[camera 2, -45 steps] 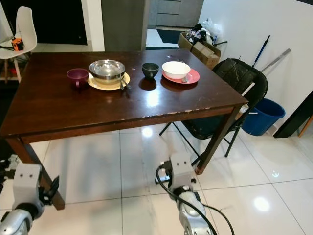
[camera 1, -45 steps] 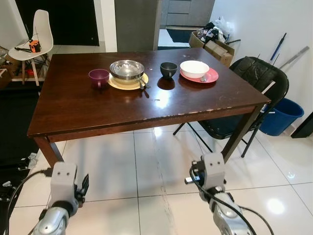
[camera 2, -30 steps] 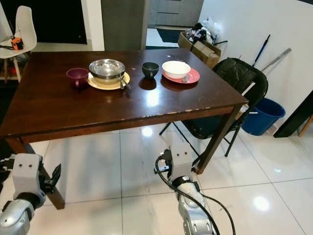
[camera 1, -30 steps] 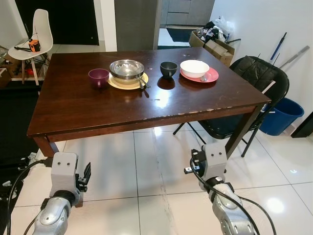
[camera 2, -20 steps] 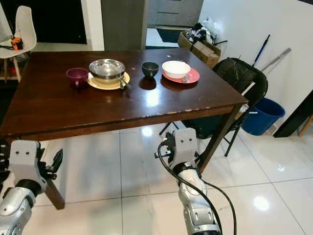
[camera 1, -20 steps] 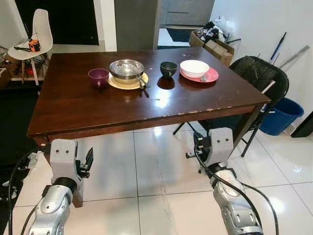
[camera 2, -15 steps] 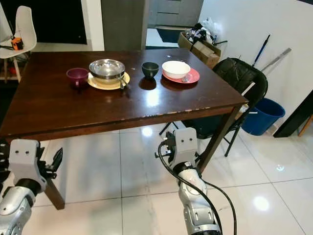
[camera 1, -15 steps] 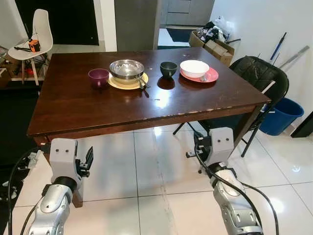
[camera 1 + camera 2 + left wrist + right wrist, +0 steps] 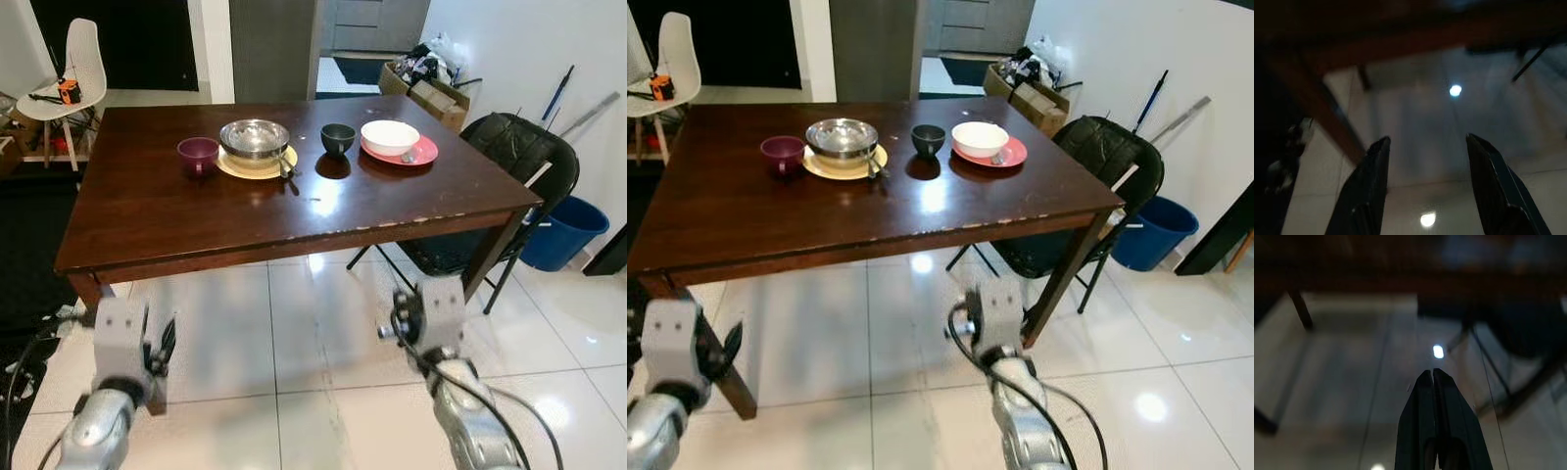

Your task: Setting the table

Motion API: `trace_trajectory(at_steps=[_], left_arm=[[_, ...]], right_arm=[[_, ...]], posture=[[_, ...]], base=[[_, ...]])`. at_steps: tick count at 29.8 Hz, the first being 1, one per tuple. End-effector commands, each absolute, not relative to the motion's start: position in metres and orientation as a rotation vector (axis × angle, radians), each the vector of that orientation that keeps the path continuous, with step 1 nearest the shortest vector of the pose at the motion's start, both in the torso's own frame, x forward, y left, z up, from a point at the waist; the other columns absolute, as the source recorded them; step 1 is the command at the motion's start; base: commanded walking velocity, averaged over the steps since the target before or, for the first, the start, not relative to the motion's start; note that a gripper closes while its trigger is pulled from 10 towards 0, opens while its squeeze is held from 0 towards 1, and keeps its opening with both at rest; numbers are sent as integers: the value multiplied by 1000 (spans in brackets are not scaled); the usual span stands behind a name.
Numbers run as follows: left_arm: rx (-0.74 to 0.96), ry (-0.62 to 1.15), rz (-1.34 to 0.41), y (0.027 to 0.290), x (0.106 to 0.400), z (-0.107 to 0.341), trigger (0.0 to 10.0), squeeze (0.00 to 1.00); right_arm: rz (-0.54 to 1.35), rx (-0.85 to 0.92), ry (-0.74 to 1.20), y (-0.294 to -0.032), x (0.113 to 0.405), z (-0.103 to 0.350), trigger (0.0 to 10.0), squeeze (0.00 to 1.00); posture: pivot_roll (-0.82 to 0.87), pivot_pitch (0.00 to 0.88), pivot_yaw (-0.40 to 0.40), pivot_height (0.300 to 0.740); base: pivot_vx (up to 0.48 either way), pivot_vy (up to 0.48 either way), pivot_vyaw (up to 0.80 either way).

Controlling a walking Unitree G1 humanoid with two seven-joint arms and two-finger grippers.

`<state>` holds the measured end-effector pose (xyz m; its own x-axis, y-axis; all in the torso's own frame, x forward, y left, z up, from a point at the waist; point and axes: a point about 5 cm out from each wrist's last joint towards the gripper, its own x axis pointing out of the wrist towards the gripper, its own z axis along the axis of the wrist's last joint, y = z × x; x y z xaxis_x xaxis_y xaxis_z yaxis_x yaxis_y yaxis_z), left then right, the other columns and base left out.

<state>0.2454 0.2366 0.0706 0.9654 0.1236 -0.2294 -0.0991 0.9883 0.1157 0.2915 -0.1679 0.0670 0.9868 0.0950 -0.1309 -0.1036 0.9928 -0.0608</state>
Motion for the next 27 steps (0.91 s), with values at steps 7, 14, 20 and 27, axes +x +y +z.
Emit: trace_trajectory(at_steps=[7,14,20,27], left_arm=[[97,465,175,259,217,24,10000,0],[63,580,175,257,207,4,10000,0],[51,483,93,236,231,26,10000,0],[26,318,-3,205,265,66,10000,0]], right_arm=[[28,-90,365,-197,265,15,10000,0],[100,-124,467,-189,251,-9,10000,0],[159,-62,273,-161,283,29,10000,0],[239,-6,83,-133,310,77,10000,0]], posture=[[-5,1,-3,740],[-6,3,-1,740],[-3,1,0,740],[-3,0,-2,740]], base=[[0,0,0],[0,0,0],[0,0,0],[0,0,0]])
